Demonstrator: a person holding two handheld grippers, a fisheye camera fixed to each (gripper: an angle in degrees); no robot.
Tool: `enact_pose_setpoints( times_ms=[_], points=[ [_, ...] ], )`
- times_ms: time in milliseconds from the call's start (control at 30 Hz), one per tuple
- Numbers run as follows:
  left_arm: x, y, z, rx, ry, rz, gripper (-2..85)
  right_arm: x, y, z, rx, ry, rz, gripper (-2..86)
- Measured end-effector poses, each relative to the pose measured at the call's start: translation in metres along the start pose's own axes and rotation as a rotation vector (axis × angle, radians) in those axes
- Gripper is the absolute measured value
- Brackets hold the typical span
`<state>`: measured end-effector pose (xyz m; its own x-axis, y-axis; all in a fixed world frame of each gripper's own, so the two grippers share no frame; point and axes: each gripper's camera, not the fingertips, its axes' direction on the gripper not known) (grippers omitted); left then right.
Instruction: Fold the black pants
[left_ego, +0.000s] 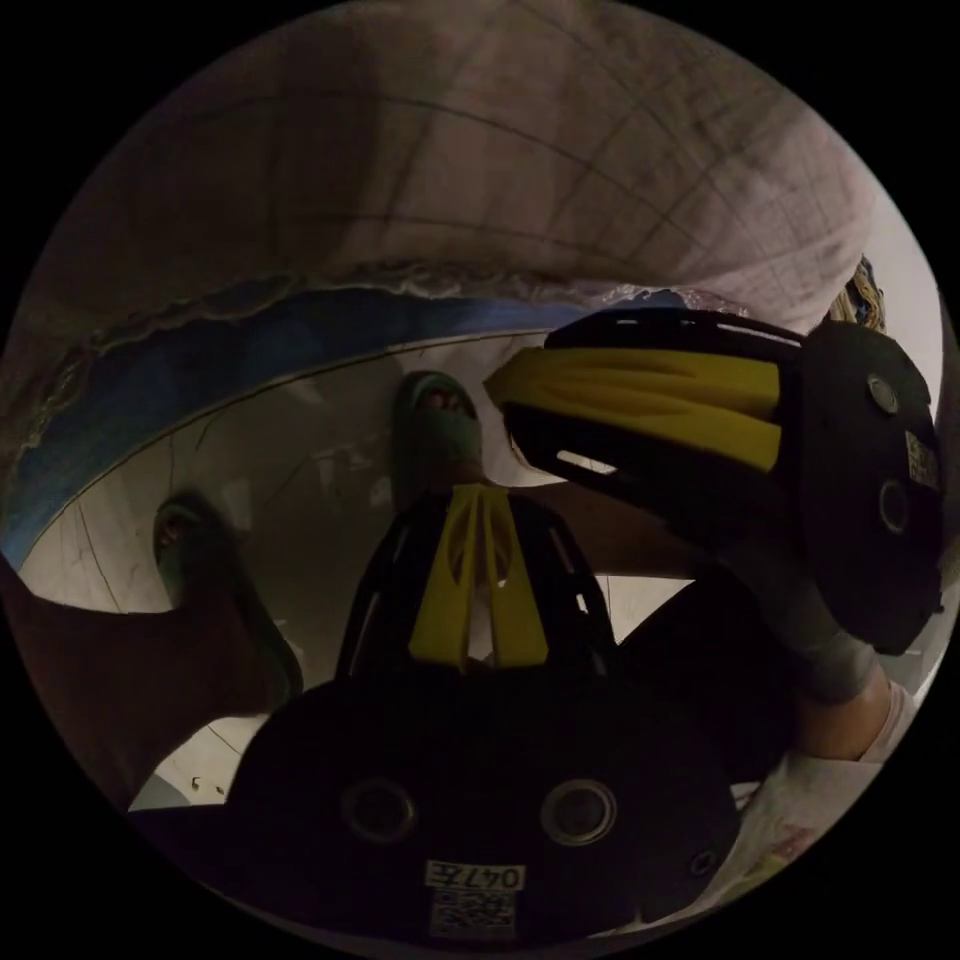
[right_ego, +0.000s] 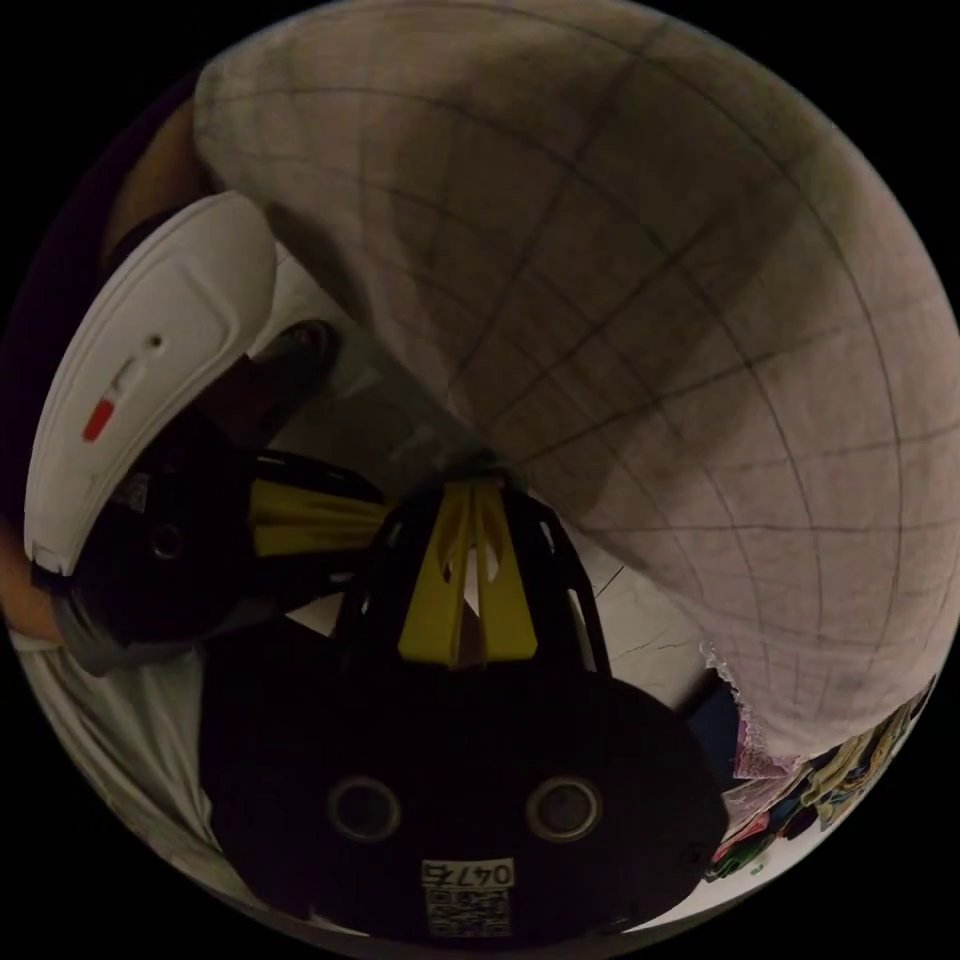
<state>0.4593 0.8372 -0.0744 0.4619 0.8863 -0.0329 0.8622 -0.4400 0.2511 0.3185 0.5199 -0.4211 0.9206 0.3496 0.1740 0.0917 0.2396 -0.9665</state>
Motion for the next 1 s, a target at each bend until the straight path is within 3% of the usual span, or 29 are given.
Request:
enact_pose_setpoints(
  times_ms=[300,467,633,767,1000],
  points=[
    [0.034,-0.009,-0.078,-0.02,0.055,0.011,-1.0,0.016,0.022,0.036,0.005,-0.031,0.015,-1.2],
    [0.061,-0.003,-0.126,0.054,-0.028,0.072,-1.0,0.036,0.072,-0.008,0.226,-0.009,0.041,-1.1],
    [0.096,0.003,-0.162,0.13,-0.118,0.151,-1.0,0.08,0.137,-0.029,0.297,-0.087,0.132,0.2],
    [0.113,0.007,-0.175,0.127,-0.115,0.188,-1.0,0.098,0.192,-0.069,0.385,-0.139,0.056,3.0],
    [0.129,0.023,-0.179,0.14,-0.09,0.241,-1.0,0.15,0.248,-0.101,0.55,0.05,0.054,6.1]
  ],
)
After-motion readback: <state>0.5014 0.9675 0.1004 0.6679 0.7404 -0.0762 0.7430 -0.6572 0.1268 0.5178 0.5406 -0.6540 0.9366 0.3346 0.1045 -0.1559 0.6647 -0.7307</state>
